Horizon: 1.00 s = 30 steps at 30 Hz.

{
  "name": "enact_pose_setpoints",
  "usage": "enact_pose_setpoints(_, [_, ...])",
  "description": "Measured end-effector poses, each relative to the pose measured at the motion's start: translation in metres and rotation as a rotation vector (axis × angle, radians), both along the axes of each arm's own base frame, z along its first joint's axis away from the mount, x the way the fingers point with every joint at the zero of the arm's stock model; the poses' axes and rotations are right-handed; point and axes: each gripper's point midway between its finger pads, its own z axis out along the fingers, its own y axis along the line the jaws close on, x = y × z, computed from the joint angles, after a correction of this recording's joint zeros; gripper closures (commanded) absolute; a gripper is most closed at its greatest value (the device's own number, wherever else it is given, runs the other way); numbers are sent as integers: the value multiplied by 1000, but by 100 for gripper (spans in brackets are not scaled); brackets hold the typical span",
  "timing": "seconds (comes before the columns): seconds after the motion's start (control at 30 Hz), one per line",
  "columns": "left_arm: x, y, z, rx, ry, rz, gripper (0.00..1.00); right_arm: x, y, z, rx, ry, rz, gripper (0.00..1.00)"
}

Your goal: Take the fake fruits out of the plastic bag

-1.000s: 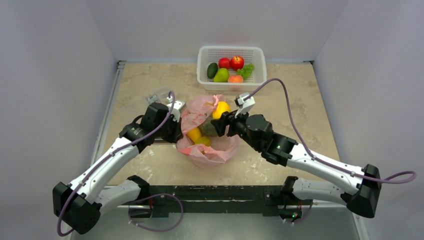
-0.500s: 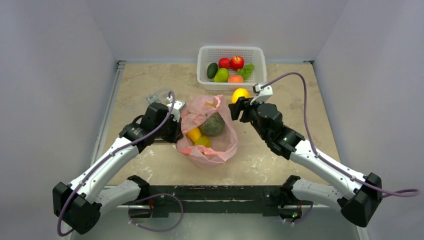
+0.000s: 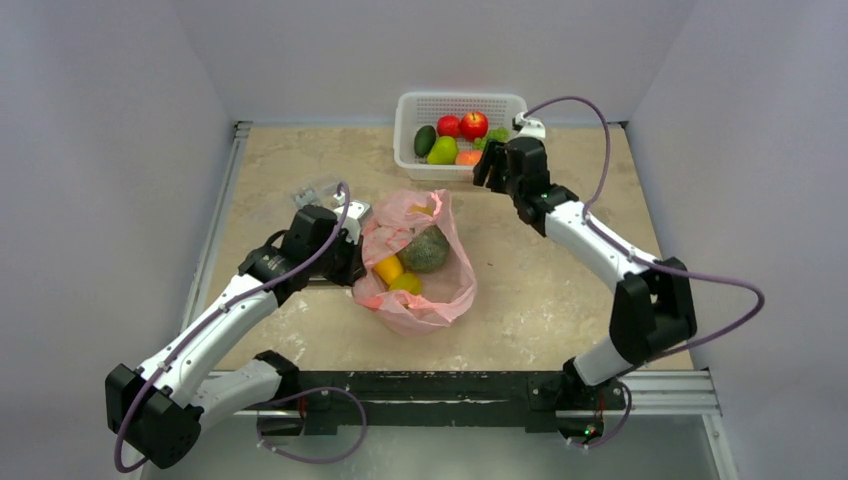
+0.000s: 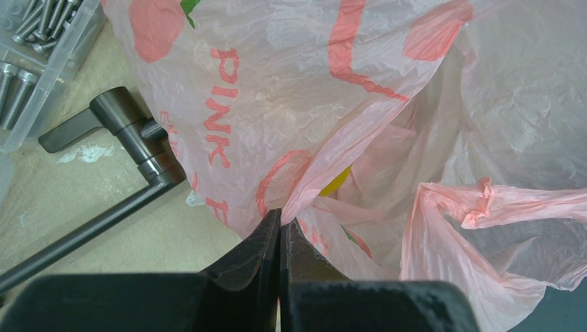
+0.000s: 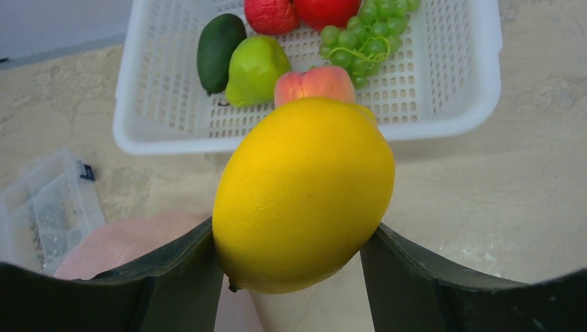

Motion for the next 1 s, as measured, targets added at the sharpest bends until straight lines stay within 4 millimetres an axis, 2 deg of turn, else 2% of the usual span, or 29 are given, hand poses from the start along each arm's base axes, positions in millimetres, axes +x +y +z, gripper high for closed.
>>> enact_pose_setpoints(0.17, [0,0,0,0,0,0,100,49,-8,-18,5,56,-35,88])
enact_pose_setpoints(0.27, [0,0,0,0,0,0,100,74,-6,-28,-6,88,-42,84])
enact_pose_setpoints(0.47, [0,0,0,0,0,0,100,114,-2,-52,-58,142,-51,73])
enact_pose_setpoints(0.57, [0,0,0,0,0,0,100,121,-7,-63,-95,166,-69,66])
enact_pose_setpoints(0.67, [0,0,0,0,0,0,100,121,-17,-72,-133,193,-90,59])
enact_pose_setpoints(0.77, [0,0,0,0,0,0,100,121,-27,-79,-165,211,-108,48])
enact_pose_setpoints(1.0, [0,0,0,0,0,0,100,126,-37,-77,-200,214,-120,21])
